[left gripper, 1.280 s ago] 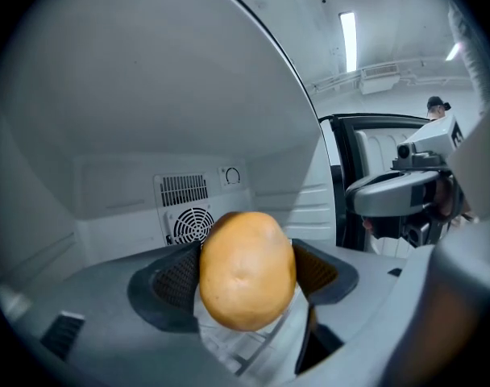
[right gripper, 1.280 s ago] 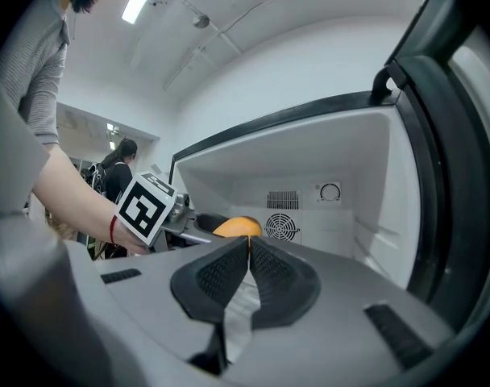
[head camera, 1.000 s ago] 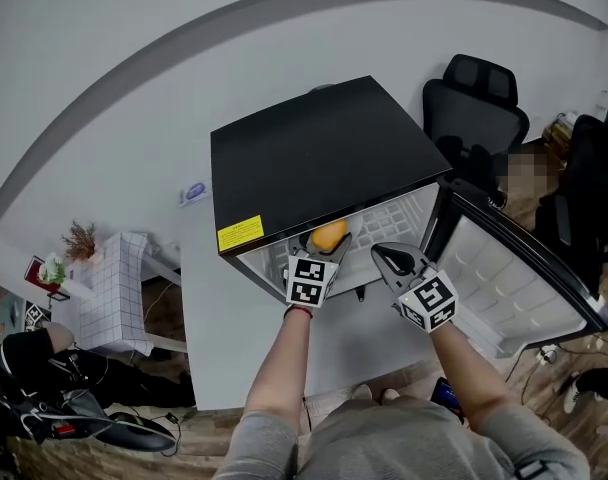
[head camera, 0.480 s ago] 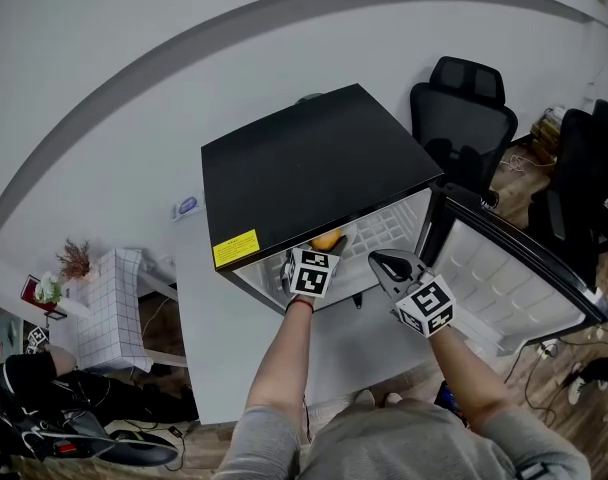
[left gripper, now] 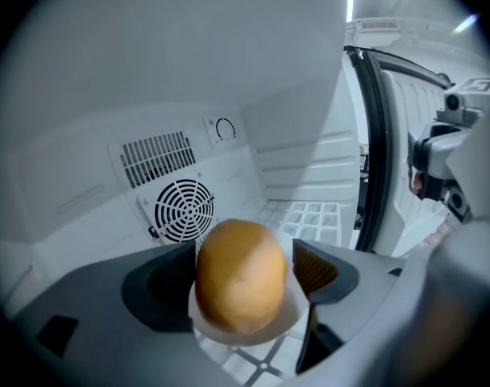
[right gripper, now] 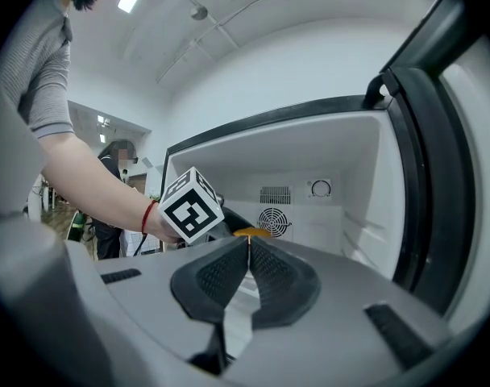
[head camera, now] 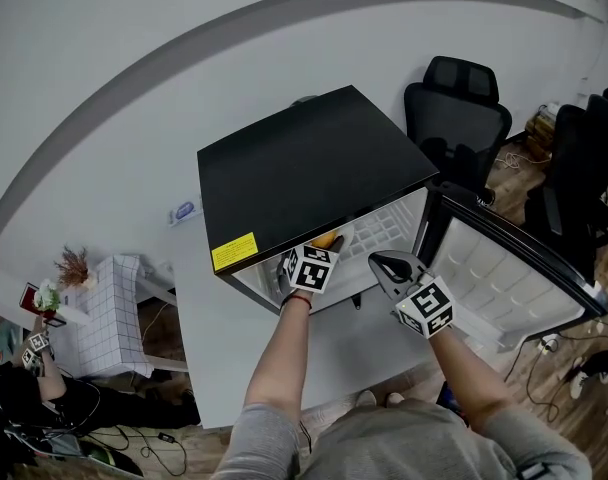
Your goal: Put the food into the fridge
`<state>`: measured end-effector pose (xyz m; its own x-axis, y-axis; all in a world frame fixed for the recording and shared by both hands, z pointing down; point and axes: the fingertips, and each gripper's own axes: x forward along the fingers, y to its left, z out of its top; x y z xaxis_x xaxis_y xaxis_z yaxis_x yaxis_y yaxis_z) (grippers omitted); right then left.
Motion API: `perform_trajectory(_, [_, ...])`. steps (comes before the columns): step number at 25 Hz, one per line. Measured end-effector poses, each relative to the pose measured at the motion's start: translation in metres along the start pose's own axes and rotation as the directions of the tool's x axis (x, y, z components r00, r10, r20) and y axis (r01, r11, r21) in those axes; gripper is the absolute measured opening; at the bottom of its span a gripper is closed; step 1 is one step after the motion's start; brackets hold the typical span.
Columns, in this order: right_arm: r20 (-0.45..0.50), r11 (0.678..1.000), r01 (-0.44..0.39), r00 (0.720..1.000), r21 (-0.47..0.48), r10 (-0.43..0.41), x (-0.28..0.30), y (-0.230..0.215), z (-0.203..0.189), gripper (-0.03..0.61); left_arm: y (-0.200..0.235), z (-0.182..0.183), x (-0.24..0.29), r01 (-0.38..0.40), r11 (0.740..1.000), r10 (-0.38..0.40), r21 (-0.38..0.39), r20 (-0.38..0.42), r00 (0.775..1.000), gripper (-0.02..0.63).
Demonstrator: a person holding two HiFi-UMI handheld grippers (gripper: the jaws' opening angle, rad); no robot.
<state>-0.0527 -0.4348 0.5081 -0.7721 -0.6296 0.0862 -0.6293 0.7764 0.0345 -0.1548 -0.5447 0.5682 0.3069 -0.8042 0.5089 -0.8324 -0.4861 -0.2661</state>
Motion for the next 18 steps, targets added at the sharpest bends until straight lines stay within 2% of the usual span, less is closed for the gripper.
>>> perform_trajectory(12, [0.021,1.0,-0.011,1.0,-0.007,0.011,-0.004,0.006,0.01,0.014,-0.007,0.017,-0.039,-0.03,0.999,0.032,-0.016,0.147,0.989,0.367])
perform_trajectory(18, [0.037,1.0,-0.022,0.999,-0.008,0.022,-0.01,0.013,0.016,0.014,-0.02,0.03,-0.075,-0.026,0.997,0.044,-0.072,0.264,0.963,0.365])
